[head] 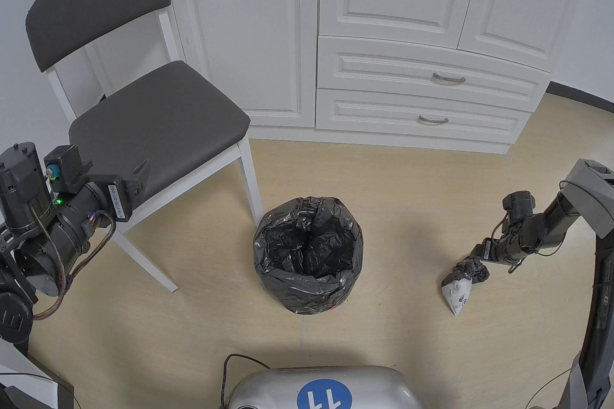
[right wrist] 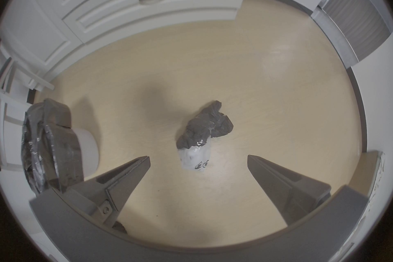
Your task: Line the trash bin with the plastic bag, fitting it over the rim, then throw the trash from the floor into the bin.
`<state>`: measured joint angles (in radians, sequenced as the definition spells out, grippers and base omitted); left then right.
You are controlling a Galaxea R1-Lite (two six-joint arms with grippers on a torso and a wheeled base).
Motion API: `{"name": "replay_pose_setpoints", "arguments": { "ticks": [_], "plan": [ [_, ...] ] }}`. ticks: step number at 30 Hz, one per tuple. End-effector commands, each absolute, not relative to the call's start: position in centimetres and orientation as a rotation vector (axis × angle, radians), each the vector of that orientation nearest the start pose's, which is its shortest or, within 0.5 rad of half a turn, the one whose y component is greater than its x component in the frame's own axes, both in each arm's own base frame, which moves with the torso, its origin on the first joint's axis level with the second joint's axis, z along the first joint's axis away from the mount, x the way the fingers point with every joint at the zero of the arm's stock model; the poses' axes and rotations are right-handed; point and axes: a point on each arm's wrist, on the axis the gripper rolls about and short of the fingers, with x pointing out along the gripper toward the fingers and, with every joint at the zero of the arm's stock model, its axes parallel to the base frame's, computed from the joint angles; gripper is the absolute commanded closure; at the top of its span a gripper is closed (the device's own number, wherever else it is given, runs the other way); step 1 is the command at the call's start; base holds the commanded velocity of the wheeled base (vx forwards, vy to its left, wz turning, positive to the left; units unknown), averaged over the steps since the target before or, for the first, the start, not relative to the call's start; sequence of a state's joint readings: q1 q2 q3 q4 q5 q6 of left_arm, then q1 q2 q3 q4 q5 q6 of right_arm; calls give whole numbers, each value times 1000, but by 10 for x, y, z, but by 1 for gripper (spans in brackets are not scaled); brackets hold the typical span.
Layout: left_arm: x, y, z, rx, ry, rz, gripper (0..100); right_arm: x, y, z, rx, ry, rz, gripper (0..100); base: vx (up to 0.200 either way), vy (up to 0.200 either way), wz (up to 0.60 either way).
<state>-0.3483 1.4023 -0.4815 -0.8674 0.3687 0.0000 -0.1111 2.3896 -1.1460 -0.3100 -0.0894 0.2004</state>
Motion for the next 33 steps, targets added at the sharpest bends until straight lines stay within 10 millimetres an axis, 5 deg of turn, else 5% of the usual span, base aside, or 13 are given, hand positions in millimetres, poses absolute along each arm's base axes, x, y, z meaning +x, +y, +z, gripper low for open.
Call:
{"name": "replay_pose_setpoints", "arguments": {
  "ticks": [1, 13, 17, 25, 28, 33],
  "plan": [
    [217, -70, 185, 36, 101, 23, 0, 424, -73, -61, 237, 1017, -340, 0, 0, 0, 0],
    [226, -71, 178, 32, 101, 32, 0, 467, -68, -55, 451, 997, -417, 0, 0, 0, 0],
    [231, -71, 173, 37, 97, 37, 0, 498, -55, -55, 436, 1047, -419, 0, 0, 0, 0],
    [244, -76, 160, 52, 130, 38, 0, 497, -51, -118, 305, 1120, -369, 0, 0, 0, 0],
    [250, -77, 155, 50, 120, 41, 0, 498, -57, -110, 321, 1102, -383, 0, 0, 0, 0],
    [259, -80, 145, 69, 110, 46, 0, 497, -62, -124, 331, 1101, -389, 0, 0, 0, 0]
  ]
}}
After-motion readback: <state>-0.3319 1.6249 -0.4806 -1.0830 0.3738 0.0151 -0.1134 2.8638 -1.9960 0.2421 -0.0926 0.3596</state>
